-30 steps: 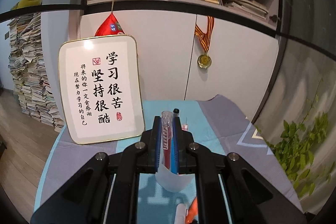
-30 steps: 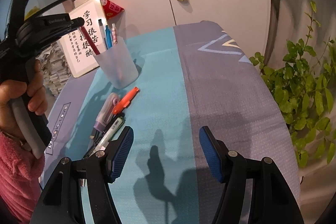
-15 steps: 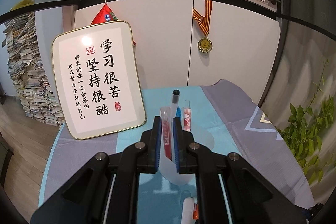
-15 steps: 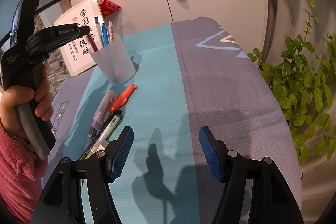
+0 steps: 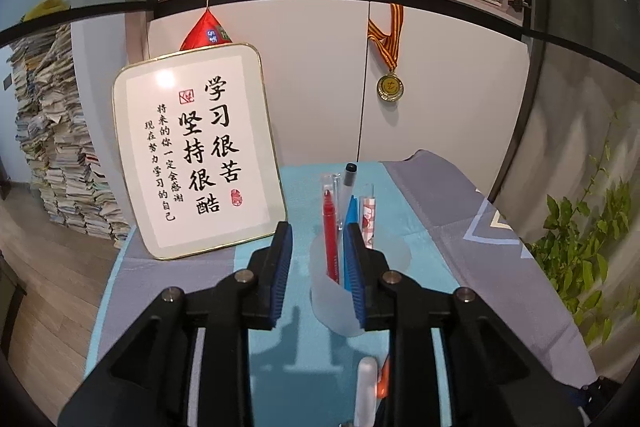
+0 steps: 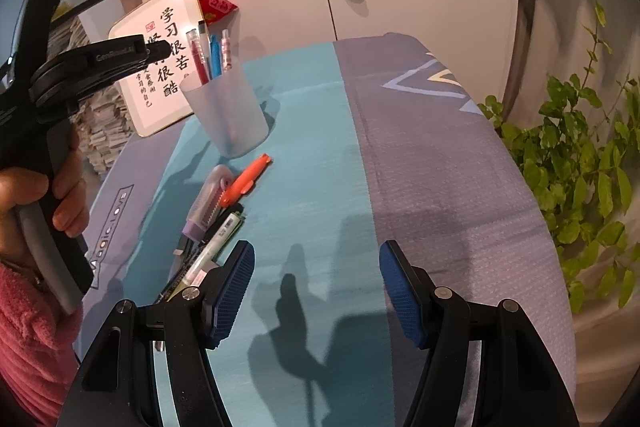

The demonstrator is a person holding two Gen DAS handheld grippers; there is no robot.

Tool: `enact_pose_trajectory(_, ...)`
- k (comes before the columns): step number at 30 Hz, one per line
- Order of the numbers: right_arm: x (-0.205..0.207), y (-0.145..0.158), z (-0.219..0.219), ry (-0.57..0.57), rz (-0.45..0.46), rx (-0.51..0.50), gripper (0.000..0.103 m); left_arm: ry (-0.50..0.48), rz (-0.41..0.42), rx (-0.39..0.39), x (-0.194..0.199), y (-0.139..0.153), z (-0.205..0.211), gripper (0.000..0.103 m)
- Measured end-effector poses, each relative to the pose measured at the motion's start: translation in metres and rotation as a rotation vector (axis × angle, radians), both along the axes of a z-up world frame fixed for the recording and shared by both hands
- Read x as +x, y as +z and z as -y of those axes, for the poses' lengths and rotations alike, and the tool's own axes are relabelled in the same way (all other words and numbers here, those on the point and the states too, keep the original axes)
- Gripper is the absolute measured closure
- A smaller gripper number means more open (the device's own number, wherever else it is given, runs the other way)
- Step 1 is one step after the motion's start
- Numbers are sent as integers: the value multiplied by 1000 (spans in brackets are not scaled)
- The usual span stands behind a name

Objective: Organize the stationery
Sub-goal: 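Lower the red pen into the frosted cup with the left tool and release, then withdraw the left tool from the cup and move both tools toward the loose pens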

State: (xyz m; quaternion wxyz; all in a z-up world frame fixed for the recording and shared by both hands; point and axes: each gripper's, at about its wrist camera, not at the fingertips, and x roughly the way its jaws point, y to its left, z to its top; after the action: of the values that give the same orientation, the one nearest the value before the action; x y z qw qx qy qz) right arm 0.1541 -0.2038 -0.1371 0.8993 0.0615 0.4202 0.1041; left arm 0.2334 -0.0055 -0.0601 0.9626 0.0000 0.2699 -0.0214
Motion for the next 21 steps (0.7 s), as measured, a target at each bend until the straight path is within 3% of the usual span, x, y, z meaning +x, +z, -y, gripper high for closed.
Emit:
enact_pose_trajectory(5,0,0,-9,13,-8,-12,37,-32,3,26,-18,0,-2,76)
enact_pose_trajectory(10,0,0,-17,24,-16,-25,37,-56,-6,41,-38,-9,-7,61)
enact_pose_trajectory(21,4,-1,-33,22,-44,-61,37,-155,-119,68,-66,-49,-9,60)
